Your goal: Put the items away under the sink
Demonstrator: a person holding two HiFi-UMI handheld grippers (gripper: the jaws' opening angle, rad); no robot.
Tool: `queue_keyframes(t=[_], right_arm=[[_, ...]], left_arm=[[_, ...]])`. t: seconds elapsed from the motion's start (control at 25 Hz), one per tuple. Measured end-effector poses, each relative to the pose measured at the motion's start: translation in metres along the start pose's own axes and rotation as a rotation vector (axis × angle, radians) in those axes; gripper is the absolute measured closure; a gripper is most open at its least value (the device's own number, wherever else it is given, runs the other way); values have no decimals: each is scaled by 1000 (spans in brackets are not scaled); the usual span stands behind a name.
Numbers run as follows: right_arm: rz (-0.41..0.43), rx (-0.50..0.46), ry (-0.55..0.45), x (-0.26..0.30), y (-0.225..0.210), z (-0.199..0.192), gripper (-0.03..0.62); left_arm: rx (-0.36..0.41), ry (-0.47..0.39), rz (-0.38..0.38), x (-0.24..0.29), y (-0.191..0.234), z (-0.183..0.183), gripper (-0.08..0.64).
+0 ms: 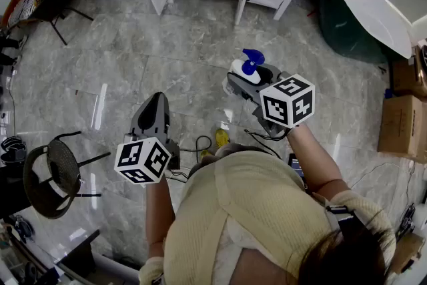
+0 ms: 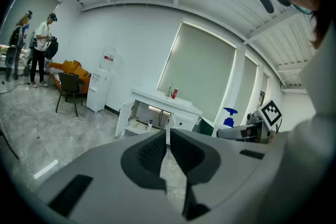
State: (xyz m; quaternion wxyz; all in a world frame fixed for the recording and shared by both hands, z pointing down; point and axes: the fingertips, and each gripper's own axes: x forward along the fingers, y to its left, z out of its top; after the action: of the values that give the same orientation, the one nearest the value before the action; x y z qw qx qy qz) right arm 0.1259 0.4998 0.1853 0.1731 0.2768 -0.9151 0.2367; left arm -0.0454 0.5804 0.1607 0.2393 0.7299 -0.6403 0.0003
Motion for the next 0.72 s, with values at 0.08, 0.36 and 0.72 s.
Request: queue_keyframes(t=[0.08, 0.36, 0.72], right_arm=[[5, -3, 8, 2, -6, -1, 376], [5, -14, 43, 13, -26, -3, 376], [19, 3, 55, 35, -38, 6, 376]], left_arm=[[-4, -1, -1, 7, -2, 0, 503], [-8, -4, -4, 27, -7, 0, 503], [-23, 5, -27, 57, 6, 14, 503]])
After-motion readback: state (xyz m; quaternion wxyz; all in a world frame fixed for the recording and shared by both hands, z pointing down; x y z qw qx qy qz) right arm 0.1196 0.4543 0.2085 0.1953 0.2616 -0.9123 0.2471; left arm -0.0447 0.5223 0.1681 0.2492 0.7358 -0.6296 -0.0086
